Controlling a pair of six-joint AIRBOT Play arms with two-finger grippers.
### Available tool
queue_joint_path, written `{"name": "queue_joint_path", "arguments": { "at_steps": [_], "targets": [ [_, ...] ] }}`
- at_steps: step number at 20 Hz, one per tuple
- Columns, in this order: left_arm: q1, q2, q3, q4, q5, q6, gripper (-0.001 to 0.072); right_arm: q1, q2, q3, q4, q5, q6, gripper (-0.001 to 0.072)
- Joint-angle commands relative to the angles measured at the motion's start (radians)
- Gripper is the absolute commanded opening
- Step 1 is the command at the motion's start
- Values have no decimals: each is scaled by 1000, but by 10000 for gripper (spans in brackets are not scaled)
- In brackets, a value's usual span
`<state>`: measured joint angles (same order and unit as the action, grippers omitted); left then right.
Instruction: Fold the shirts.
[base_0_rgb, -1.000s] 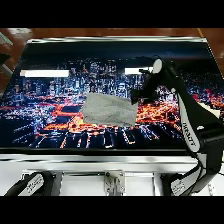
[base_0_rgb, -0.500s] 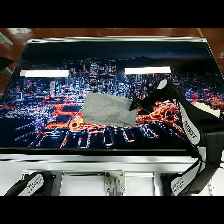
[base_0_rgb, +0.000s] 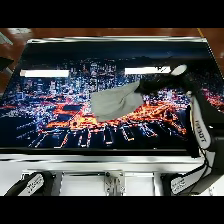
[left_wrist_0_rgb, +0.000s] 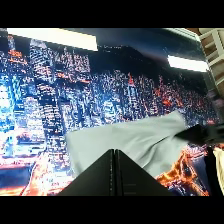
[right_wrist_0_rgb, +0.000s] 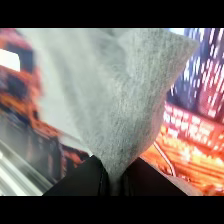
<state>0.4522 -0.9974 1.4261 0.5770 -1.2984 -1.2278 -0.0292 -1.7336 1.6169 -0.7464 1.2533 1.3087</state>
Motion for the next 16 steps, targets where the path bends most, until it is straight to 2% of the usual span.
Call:
{"name": "queue_joint_path", "arguments": {
  "at_steps": [1, 3, 6, 8, 12, 14, 16],
  "targets": [
    [0, 0, 0, 5, 5, 4, 34, -168, 132, 189, -108, 119, 90, 61],
    [0, -2, -2, 8, 10, 4, 34, -294, 188, 286, -285, 216, 180, 60],
    [0, 0, -4, 8, 2, 4, 34, -473, 244, 358, -444, 292, 219, 60],
    [0, 0, -4, 8, 1, 4, 35, -579, 253, 357, -507, 340, 245, 60],
    [0, 0, -4, 8, 0, 4, 34, -705, 198, 342, -520, 576, 253, 61],
    [0, 0, -4, 8, -1, 4, 34, -724, 194, 292, -547, 603, 256, 61],
    [0, 0, -4, 8, -5, 3, 34, -724, 204, 251, -665, 603, 266, 61]
  ]
}}
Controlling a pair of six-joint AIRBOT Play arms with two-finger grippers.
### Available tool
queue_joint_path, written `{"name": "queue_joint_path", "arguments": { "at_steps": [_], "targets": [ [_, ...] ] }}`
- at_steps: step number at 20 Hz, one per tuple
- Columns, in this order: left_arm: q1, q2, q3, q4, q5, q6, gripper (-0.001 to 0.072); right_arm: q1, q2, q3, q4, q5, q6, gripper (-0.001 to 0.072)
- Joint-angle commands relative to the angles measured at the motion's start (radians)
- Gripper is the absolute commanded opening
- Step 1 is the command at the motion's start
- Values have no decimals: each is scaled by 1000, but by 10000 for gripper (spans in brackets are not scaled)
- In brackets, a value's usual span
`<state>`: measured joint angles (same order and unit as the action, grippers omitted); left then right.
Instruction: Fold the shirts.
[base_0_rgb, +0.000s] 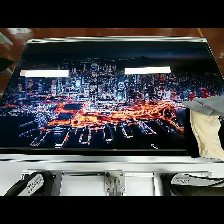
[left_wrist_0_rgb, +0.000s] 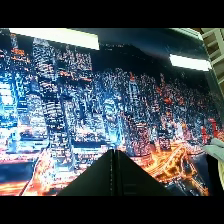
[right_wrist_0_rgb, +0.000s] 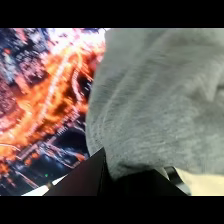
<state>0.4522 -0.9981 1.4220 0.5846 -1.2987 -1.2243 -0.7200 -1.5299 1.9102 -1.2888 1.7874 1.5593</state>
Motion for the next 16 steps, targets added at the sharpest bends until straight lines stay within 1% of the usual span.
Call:
{"name": "queue_joint_path", "arguments": {
  "at_steps": [1, 3, 7, 8, 9, 11, 12, 13, 14, 15, 16],
  "targets": [
    [0, 1, 0, 0, -9, 0, 34, -33, 3, -64, -179, 69, 20, 61],
    [0, 1, 0, 0, -15, -1, 35, -33, 26, -142, -267, 70, 13, 61],
    [0, 1, 0, 0, -15, 0, 34, -59, 140, -418, -486, 75, -23, 60],
    [0, 0, 0, 0, -15, 0, 34, -82, 166, -476, -501, 70, -21, 60],
    [0, 0, 0, 0, -14, 0, 34, -109, 188, -534, -478, 53, -4, 60],
    [0, 0, 0, 0, -13, 0, 35, -143, 225, -646, -386, -22, 22, 61],
    [0, 0, 0, 0, -11, 0, 34, -147, 237, -700, -349, -64, 45, 73],
    [0, 0, 0, 0, -11, 0, 35, -146, 243, -752, -317, -88, 48, 231],
    [0, 0, 0, 0, -10, 0, 34, -146, 243, -784, -297, -84, 19, 607],
    [0, 0, 0, 0, -5, 0, 35, -146, 243, -793, -303, -60, -7, 686],
    [0, 0, 0, 0, 0, 0, 34, -146, 244, -783, -338, -36, -11, 687]
  ]
}}
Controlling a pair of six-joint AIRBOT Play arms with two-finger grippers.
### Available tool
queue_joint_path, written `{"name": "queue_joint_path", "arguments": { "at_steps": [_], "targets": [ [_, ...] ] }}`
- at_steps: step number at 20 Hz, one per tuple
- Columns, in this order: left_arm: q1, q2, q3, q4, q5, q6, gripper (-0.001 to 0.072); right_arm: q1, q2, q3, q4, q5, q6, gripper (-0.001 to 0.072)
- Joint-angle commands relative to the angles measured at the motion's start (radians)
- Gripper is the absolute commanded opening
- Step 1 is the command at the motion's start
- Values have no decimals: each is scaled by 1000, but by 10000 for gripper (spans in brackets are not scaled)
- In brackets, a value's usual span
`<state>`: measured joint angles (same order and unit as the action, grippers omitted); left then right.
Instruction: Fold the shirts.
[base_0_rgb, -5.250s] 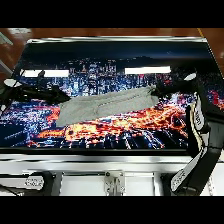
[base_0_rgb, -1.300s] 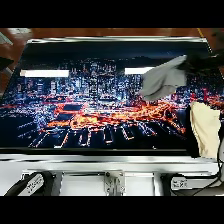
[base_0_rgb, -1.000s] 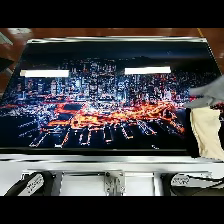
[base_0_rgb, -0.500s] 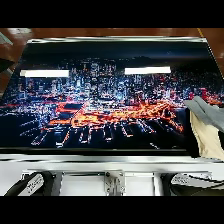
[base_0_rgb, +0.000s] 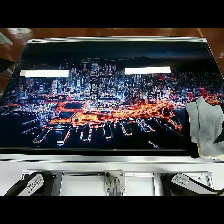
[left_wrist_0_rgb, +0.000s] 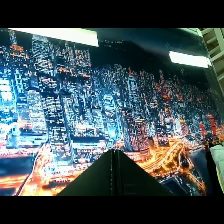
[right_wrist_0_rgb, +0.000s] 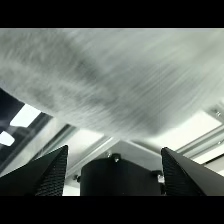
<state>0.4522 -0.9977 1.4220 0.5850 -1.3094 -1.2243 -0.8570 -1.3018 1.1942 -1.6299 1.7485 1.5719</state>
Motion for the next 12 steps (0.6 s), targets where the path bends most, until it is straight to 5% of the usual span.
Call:
{"name": "queue_joint_path", "arguments": {
  "at_steps": [1, 3, 6, 9, 11, 12],
  "targets": [
    [0, -3, 0, 0, 15, 0, 34, -10, 21, -37, -29, 27, -24, 686],
    [-20, -23, 0, 0, 18, 0, 33, -10, 53, 69, 14, 40, -24, 685],
    [-143, -85, 2, 57, 19, 8, 32, -5, 127, 297, 173, -126, 1, 684],
    [-412, -175, 21, 521, 0, -137, 31, 98, 224, 394, 428, -341, -32, 681],
    [-608, -251, 51, 859, -109, -243, 36, 288, 254, 393, 374, -341, -67, 681],
    [-681, -288, 64, 919, -144, -247, 204, 396, 241, 383, 283, -296, -50, 681]
  ]
}}
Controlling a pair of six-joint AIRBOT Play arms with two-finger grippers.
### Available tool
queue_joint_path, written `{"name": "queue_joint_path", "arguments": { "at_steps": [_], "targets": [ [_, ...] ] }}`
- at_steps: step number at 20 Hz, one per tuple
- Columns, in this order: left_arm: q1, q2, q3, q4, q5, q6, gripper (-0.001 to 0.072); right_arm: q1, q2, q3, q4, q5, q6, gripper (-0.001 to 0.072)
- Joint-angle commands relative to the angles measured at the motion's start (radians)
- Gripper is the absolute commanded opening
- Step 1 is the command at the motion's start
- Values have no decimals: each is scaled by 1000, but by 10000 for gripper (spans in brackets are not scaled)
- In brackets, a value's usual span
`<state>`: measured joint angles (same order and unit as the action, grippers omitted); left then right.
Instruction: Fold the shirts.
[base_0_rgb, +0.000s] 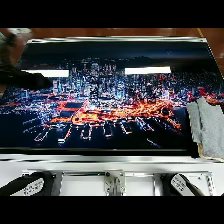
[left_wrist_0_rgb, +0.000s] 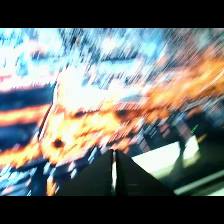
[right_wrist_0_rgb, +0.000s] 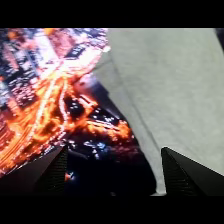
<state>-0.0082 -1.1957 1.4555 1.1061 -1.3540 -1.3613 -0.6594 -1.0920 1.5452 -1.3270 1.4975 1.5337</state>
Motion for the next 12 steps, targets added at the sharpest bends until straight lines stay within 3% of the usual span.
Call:
{"name": "queue_joint_path", "arguments": {
  "at_steps": [1, 2, 6, 12],
  "targets": [
    [-266, -116, 34, 392, -105, -114, 559, 282, 6, 10, -84, 13, 32, 682],
    [-296, -135, 35, 386, -98, -146, 703, 333, -23, -15, -83, 73, 45, 683],
    [-314, -206, 34, 311, -97, -216, 701, 467, -120, -118, -69, 151, 44, 683],
    [-308, -212, 35, 311, -98, -222, 702, 579, -167, -126, -66, 140, 44, 683]
  ]
}}
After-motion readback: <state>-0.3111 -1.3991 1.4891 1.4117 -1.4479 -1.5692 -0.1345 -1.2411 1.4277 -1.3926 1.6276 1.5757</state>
